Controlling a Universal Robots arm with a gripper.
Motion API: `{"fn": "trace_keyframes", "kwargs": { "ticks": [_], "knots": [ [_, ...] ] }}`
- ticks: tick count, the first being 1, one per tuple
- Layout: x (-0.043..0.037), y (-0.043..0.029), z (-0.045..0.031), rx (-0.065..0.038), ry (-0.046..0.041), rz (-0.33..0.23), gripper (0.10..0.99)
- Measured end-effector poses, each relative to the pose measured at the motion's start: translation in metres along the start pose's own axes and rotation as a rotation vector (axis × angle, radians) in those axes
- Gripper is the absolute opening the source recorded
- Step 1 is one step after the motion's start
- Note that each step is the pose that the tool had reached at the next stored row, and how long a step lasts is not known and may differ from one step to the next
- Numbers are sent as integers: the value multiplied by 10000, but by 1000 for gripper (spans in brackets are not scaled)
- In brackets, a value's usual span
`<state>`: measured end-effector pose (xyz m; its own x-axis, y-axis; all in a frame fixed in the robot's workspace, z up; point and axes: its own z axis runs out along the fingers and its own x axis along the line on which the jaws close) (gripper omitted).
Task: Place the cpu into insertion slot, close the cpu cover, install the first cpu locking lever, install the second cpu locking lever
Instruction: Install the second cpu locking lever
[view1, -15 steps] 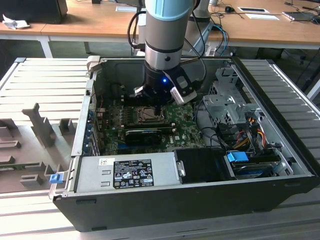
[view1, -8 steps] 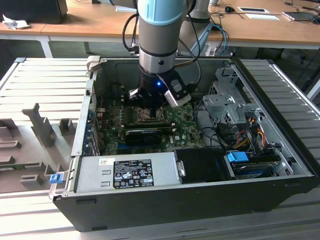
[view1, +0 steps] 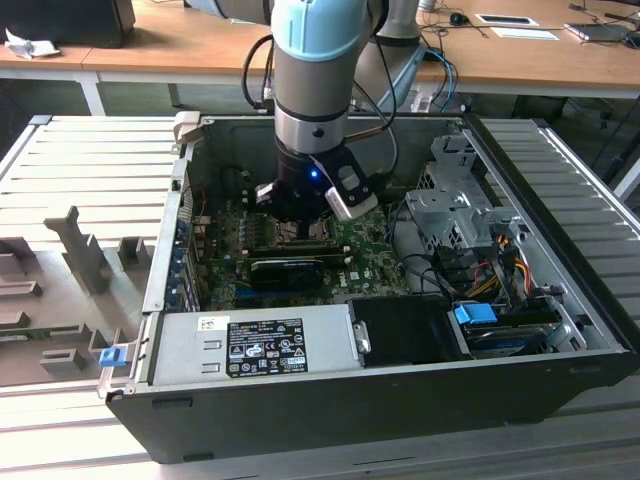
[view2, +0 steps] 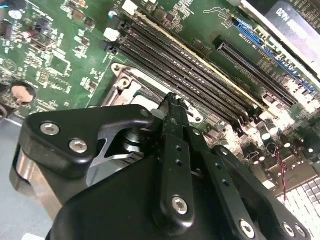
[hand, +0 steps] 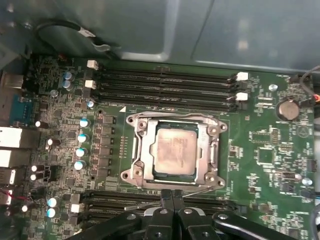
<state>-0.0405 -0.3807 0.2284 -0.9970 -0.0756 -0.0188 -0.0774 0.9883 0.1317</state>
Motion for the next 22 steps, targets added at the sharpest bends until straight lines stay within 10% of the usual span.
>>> {"fn": "trace_keyframes", "kwargs": {
  "ticks": [14, 22],
  "knots": [
    [166, -3, 60, -64, -11, -2, 106],
    [273, -65, 53, -447, -42, 1, 106]
  ]
}}
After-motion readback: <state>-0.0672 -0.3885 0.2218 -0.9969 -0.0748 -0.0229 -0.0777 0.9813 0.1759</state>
